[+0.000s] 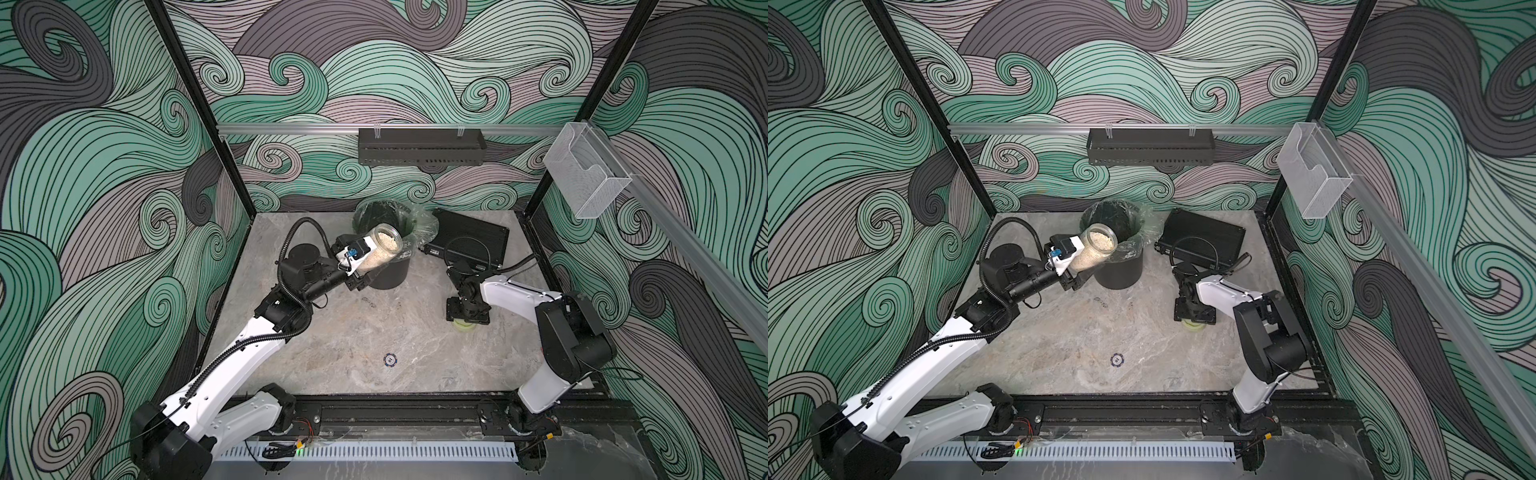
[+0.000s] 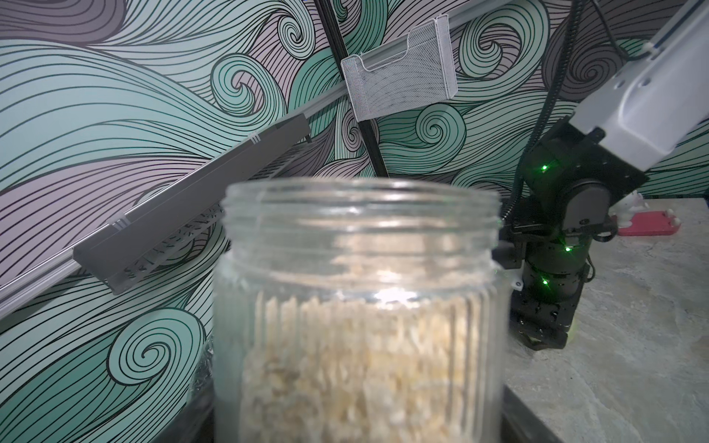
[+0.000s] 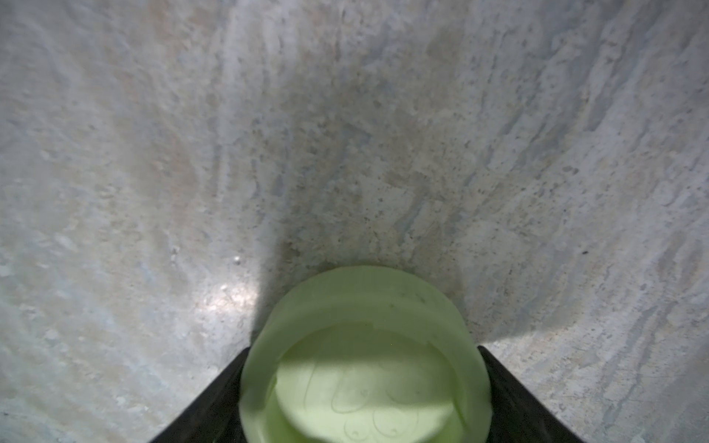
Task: Empty expired oatmeal from jars
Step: Place the lid at the center of the board, then pour the expired oatmeal into the trash bin.
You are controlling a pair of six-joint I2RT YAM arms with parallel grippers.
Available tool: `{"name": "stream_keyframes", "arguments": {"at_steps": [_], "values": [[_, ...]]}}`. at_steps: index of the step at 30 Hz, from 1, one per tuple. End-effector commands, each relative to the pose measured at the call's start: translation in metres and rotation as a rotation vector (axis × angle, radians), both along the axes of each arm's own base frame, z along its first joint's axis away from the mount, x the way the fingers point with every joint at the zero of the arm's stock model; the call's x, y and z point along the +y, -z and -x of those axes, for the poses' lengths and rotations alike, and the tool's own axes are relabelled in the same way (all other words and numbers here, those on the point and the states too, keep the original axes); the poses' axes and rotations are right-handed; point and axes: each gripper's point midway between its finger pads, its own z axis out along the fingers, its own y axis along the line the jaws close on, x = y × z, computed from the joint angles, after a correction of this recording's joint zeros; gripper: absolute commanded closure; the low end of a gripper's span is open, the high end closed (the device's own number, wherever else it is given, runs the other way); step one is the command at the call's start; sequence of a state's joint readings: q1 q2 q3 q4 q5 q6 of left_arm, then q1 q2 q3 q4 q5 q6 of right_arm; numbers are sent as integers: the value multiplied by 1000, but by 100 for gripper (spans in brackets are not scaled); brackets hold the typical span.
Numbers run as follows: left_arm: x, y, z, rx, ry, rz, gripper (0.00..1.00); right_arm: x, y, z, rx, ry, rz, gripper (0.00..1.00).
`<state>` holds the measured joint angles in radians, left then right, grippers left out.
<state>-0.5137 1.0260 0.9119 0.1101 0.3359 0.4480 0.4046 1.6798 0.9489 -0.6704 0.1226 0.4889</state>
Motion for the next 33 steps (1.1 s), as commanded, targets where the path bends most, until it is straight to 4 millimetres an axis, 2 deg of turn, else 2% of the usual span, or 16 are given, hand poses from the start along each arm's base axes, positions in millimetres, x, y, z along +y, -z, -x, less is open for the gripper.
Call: {"name": "stream_keyframes", "arguments": {"at_steps": [1, 7, 11, 15, 21, 23, 28, 31, 33], "values": [[9, -50, 8, -150, -15, 73, 100, -3, 2, 4, 7, 0, 2, 11], [10, -50, 6, -130, -25, 75, 100, -5, -14, 2, -36, -3, -2, 1], [11, -49, 4, -82, -34, 87, 100, -6, -47, -2, -111, 12, -15, 1], [15, -55, 0, -33, -60, 109, 100, -5, -109, -3, -281, 54, -94, 1], [20, -65, -10, 103, -108, 163, 100, 7, -214, 5, -523, -14, -154, 1], [20, -67, -13, 143, -115, 177, 100, 22, -249, 6, -610, -74, -180, 1], [21, -72, -23, 212, -131, 230, 100, 87, -337, 1, -765, -205, -398, 1], [20, -74, -28, 237, -131, 256, 100, 130, -381, -2, -836, -274, -571, 1], [19, -72, -32, 256, -127, 248, 100, 154, -403, -3, -864, -323, -659, 1]]}}
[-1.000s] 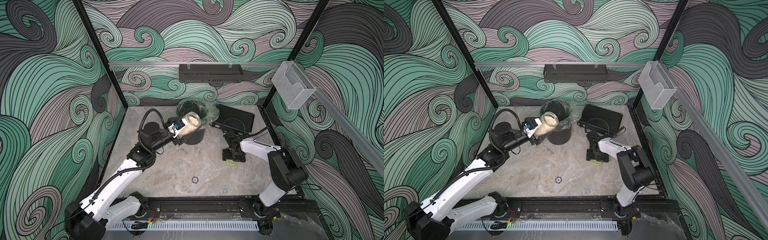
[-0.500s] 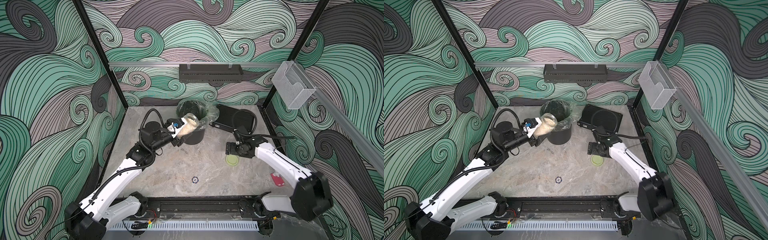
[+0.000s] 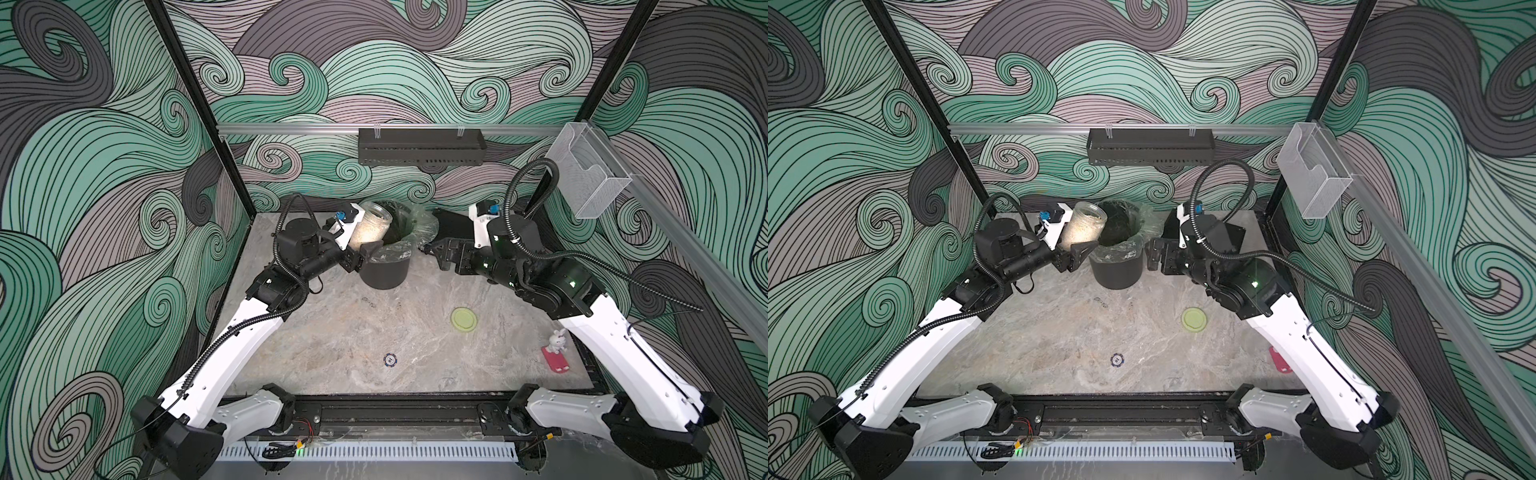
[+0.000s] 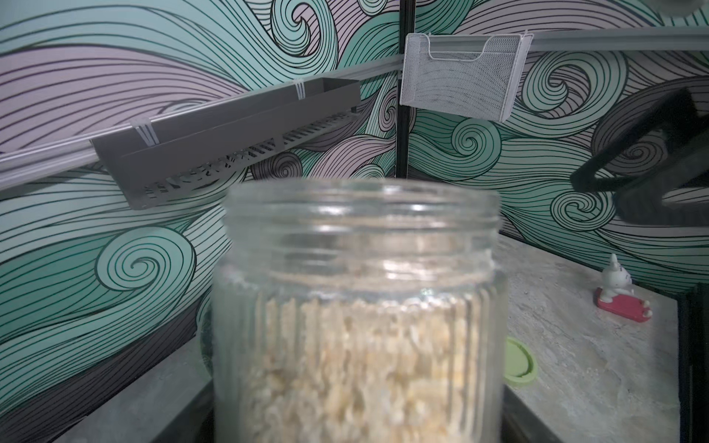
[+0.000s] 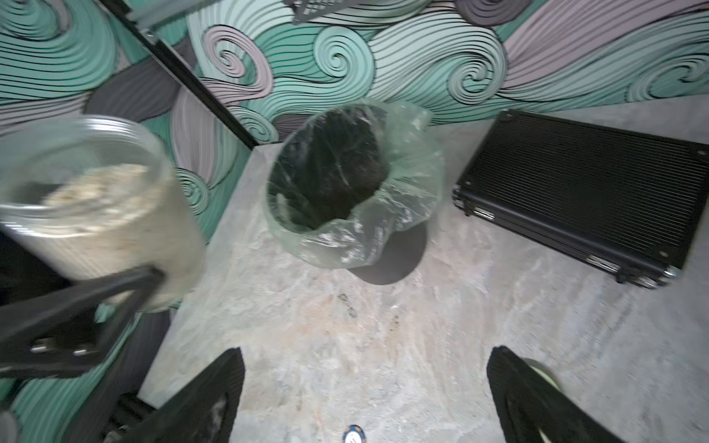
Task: Empty expired oatmeal from jars
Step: Pour the expired oatmeal into the trash bin.
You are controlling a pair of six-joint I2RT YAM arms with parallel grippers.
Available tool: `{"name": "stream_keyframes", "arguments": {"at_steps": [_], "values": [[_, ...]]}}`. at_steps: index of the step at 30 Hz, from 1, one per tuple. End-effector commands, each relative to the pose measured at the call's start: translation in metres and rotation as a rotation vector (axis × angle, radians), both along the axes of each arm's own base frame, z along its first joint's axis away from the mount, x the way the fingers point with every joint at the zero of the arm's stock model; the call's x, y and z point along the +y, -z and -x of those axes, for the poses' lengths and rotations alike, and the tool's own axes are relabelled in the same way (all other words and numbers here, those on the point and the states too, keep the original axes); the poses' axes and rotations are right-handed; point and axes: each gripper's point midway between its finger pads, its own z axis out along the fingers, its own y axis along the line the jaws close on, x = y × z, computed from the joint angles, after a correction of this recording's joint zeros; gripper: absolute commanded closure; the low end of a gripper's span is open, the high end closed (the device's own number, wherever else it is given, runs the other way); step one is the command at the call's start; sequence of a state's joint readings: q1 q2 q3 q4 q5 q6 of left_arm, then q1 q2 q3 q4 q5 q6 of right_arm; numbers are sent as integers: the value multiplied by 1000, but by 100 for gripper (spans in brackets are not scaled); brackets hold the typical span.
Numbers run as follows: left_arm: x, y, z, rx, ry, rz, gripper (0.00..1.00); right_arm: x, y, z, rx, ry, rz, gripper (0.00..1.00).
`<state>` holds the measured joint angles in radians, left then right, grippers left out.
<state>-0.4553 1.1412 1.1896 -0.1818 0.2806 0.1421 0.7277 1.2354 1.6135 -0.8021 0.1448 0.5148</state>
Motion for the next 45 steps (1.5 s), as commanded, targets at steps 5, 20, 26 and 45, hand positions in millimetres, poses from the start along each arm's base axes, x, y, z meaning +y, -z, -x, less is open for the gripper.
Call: {"name": "stream_keyframes", "arguments": {"at_steps": [5, 20, 26, 45], "values": [[2, -52, -13, -58, 20, 128, 100, 84, -54, -6, -68, -239, -237, 1], [4, -67, -27, -72, 58, 175, 100, 136, -50, -59, -29, -248, -310, 1], [4, -68, -28, -70, 68, 182, 100, 138, -37, -74, -5, -213, -299, 1], [0, -70, -28, -68, 99, 188, 100, 159, -14, -87, 34, -254, -332, 5]]}}
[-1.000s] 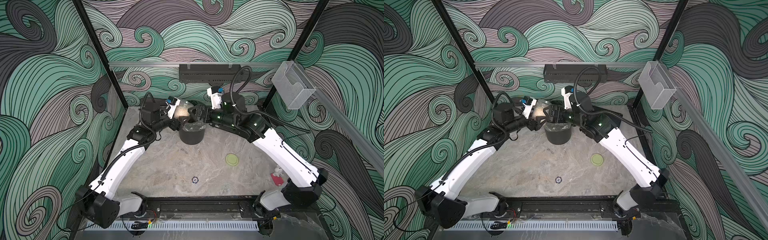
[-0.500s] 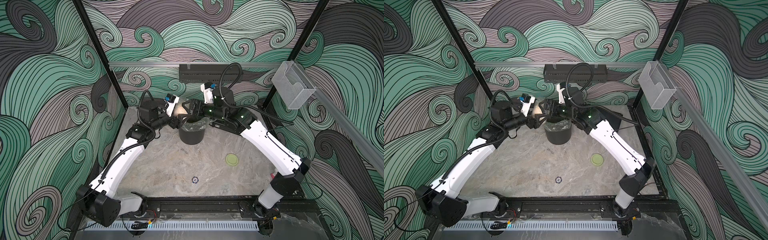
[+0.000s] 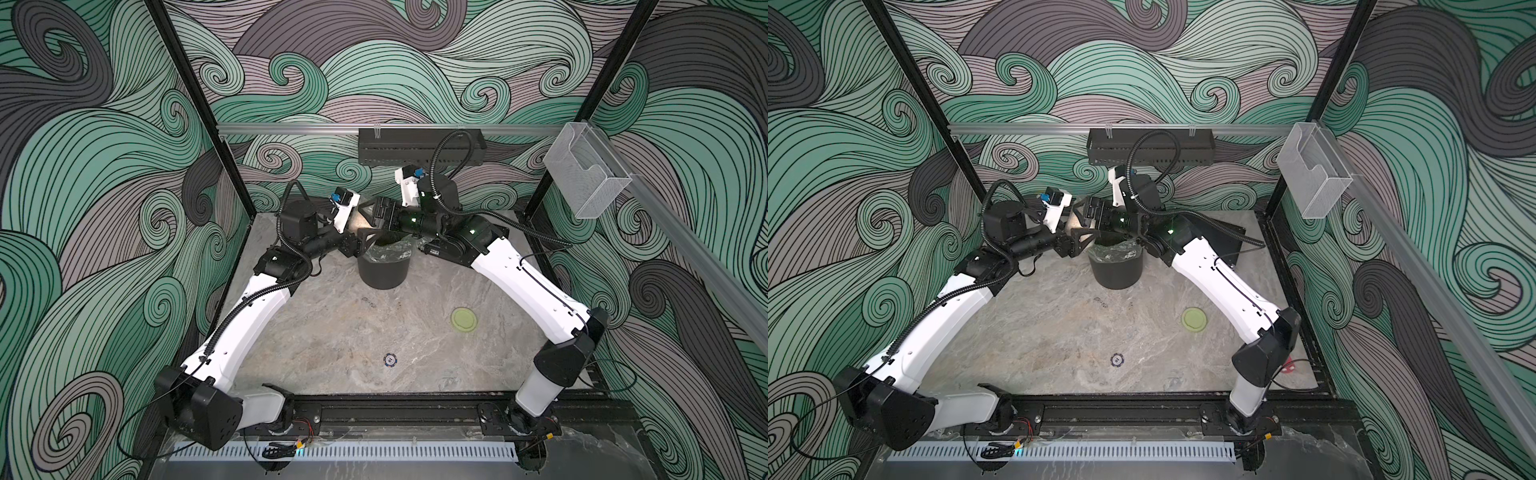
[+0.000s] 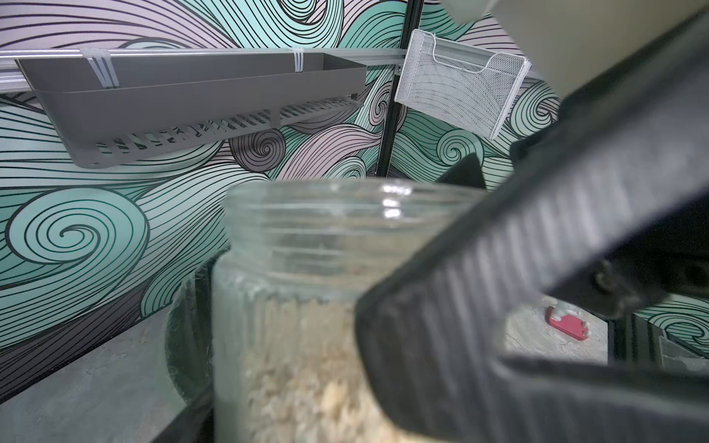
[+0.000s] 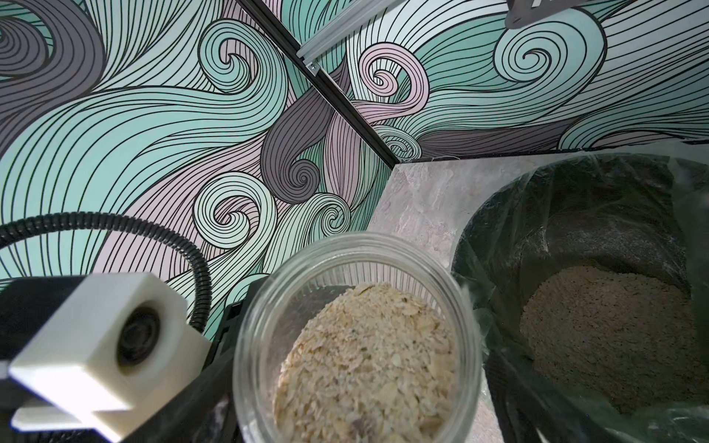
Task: Empty expired oatmeal from jars
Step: Pour the expired oatmeal into the trash bin.
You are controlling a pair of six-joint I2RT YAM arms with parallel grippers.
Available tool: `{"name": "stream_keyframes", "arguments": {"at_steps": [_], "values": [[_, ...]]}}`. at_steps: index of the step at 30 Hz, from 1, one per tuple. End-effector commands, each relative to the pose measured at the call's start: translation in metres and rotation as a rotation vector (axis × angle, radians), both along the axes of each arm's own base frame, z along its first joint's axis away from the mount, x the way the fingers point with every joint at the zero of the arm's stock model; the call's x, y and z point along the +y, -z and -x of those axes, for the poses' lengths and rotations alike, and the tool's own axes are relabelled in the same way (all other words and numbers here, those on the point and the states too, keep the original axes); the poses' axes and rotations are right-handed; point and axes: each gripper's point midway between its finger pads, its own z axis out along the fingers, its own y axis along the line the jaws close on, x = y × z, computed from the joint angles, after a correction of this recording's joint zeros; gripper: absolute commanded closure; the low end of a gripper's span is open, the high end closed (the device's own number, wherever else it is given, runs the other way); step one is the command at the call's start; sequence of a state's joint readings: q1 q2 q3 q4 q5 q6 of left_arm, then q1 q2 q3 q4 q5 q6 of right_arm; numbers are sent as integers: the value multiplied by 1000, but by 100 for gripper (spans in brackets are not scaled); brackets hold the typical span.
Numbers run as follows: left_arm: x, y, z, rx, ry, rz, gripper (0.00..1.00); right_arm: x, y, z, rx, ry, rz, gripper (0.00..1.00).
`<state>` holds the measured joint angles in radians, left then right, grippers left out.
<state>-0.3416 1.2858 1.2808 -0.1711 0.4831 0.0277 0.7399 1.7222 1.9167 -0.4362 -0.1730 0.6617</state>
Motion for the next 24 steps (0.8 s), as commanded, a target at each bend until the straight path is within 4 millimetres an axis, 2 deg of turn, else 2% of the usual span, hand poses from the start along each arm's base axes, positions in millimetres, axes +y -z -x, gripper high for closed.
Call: {"name": "stream_keyframes", "arguments": {"at_steps": [1, 12, 16, 19, 21, 22, 24], "values": [[0, -77, 7, -206, 26, 91, 100, 3, 0, -3, -9, -6, -18, 5], [0, -75, 9, -200, 31, 90, 100, 11, 11, -8, 4, -21, -11, 14], [-1, -75, 10, -200, 39, 92, 100, 13, 15, -7, 4, -36, -9, 22], [-1, -73, 10, -203, 40, 91, 100, 12, 19, -7, 21, -30, -13, 35], [-1, -70, 10, -202, 40, 87, 100, 12, 12, -9, 1, -21, -38, 43], [-1, -69, 10, -202, 41, 88, 96, 12, 12, -10, -1, -19, -39, 46], [-1, -68, 11, -204, 44, 90, 77, 11, 11, -11, -2, -8, -44, 50]]}}
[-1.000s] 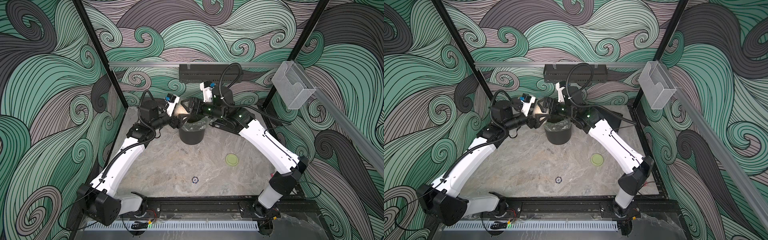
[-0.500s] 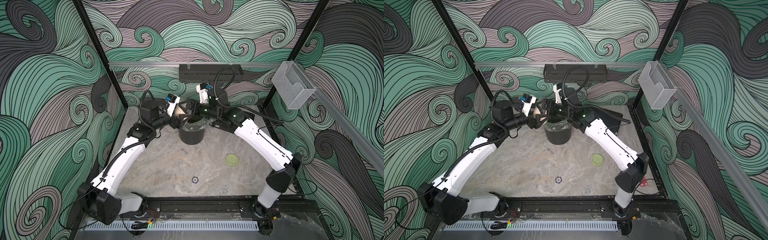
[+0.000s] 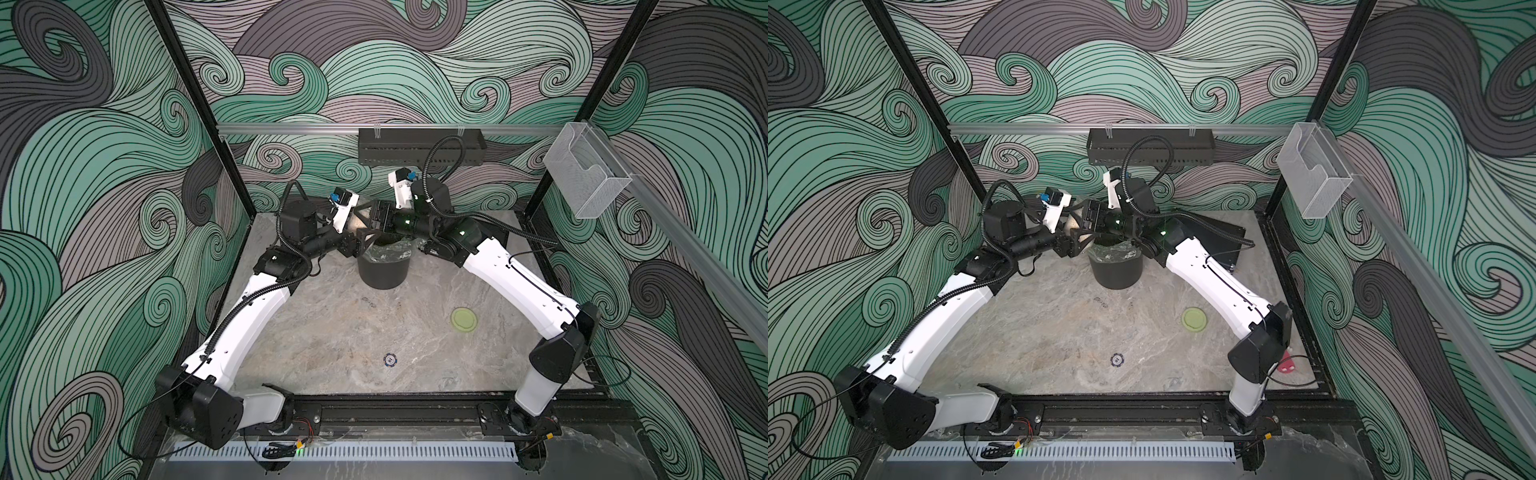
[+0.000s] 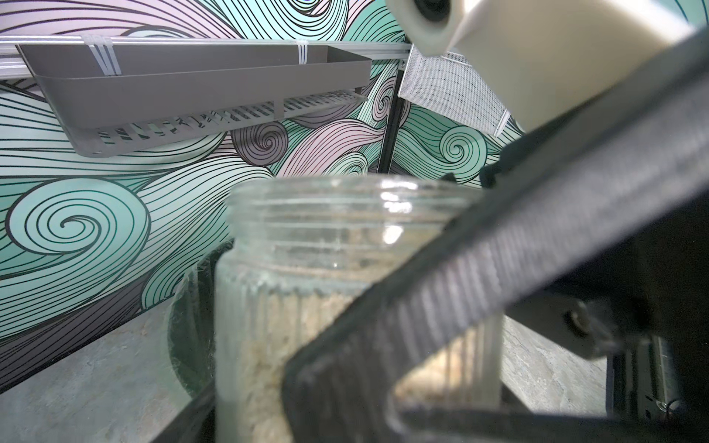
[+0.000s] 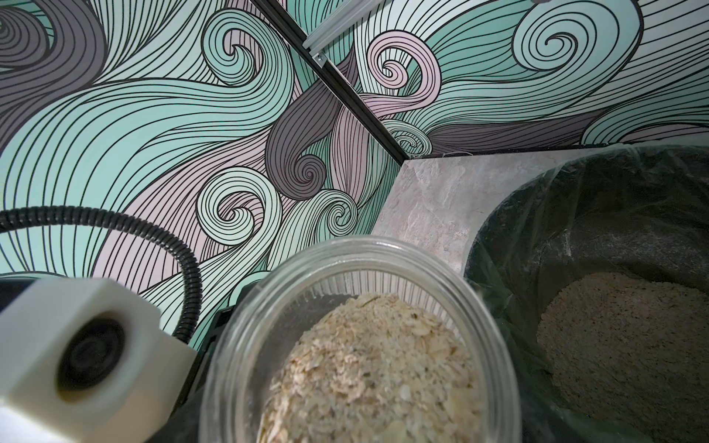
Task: Empty expired oatmeal from jars
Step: Pour the expired oatmeal into the trash bin.
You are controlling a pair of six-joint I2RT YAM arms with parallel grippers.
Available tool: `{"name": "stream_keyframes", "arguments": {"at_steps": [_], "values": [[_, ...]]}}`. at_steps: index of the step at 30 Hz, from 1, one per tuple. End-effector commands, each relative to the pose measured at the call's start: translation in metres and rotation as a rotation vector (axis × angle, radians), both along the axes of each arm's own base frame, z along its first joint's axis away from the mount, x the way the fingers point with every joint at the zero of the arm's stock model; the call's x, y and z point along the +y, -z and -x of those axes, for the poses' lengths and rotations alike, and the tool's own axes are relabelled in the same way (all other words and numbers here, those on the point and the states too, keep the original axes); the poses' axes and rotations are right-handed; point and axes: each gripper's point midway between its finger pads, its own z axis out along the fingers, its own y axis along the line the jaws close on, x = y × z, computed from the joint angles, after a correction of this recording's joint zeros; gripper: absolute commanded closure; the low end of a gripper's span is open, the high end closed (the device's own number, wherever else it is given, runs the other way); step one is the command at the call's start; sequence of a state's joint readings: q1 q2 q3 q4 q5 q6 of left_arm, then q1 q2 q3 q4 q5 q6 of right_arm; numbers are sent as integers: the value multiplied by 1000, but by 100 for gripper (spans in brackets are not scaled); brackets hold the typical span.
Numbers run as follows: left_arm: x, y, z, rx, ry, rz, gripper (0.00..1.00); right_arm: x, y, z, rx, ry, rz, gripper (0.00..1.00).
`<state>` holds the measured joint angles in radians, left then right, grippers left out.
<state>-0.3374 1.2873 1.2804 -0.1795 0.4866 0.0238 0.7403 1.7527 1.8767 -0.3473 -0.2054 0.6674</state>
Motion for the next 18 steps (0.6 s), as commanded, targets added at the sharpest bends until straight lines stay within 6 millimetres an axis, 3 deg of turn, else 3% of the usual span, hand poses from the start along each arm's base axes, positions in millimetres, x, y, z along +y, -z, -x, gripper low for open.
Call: {"name": "stream_keyframes", "arguments": {"at_steps": [1, 6, 15, 18], "values": [[-3, -69, 12, -219, 53, 87, 69, -4, -2, -4, 3, 25, -24, 53], [0, -63, 12, -233, 46, 73, 27, -5, -8, -5, 2, 43, -56, 62], [12, -56, 10, -278, 23, 78, 1, -12, -19, -7, -2, 69, -92, 71], [14, -52, 11, -295, 24, 70, 2, -11, -23, -7, 0, 67, -111, 73]]}}
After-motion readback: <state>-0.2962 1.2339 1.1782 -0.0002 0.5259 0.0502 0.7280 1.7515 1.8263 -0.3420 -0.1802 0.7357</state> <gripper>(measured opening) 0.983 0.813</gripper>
